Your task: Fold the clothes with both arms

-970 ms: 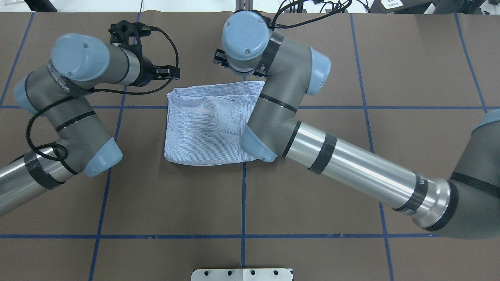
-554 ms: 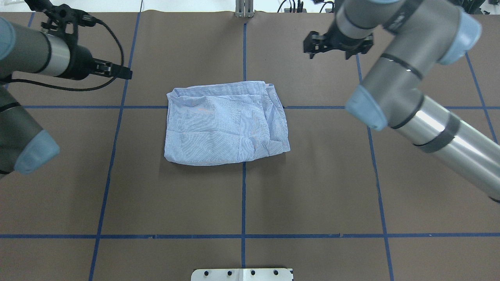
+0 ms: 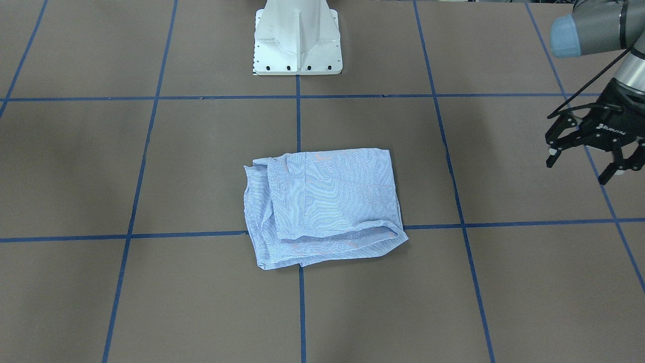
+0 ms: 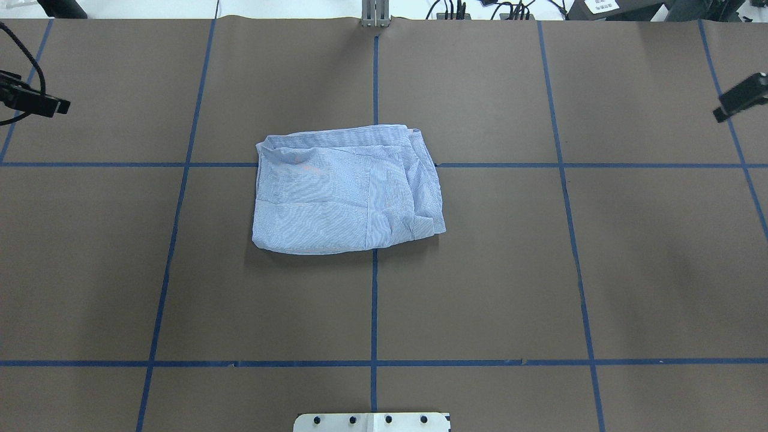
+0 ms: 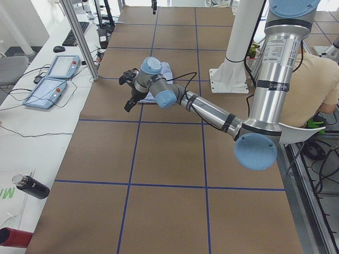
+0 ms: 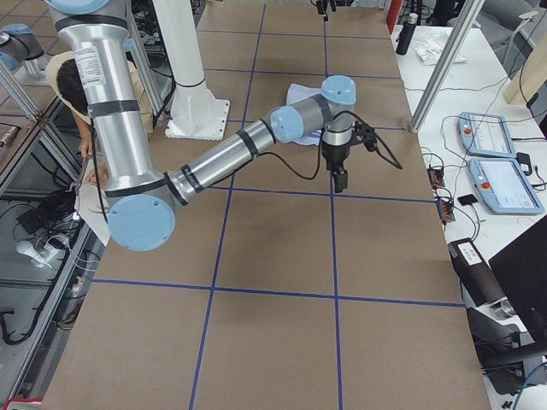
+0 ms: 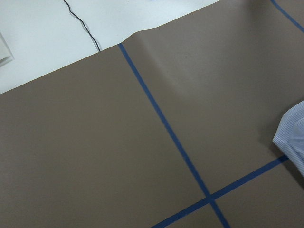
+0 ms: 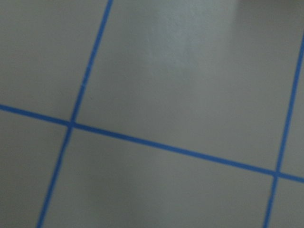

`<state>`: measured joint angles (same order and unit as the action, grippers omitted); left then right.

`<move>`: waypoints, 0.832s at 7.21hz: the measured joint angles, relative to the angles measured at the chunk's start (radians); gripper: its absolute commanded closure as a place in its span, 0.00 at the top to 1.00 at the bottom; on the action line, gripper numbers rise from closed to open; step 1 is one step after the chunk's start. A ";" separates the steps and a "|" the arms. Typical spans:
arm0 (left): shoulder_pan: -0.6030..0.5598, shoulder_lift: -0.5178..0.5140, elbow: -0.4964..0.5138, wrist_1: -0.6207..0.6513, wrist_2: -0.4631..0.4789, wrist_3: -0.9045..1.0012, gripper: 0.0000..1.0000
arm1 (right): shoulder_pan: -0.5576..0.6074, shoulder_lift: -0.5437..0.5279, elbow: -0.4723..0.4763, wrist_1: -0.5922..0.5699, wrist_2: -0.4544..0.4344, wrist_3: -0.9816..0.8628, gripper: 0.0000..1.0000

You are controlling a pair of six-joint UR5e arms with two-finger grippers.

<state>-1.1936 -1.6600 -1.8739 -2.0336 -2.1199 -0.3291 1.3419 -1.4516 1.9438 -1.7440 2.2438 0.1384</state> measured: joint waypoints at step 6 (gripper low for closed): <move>-0.266 0.204 0.131 -0.005 -0.131 0.191 1.00 | 0.147 -0.306 -0.020 0.006 0.042 -0.192 1.00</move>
<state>-1.4592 -1.4560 -1.7431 -2.0383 -2.2507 -0.1385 1.4894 -1.7576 1.9234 -1.7381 2.2860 -0.0535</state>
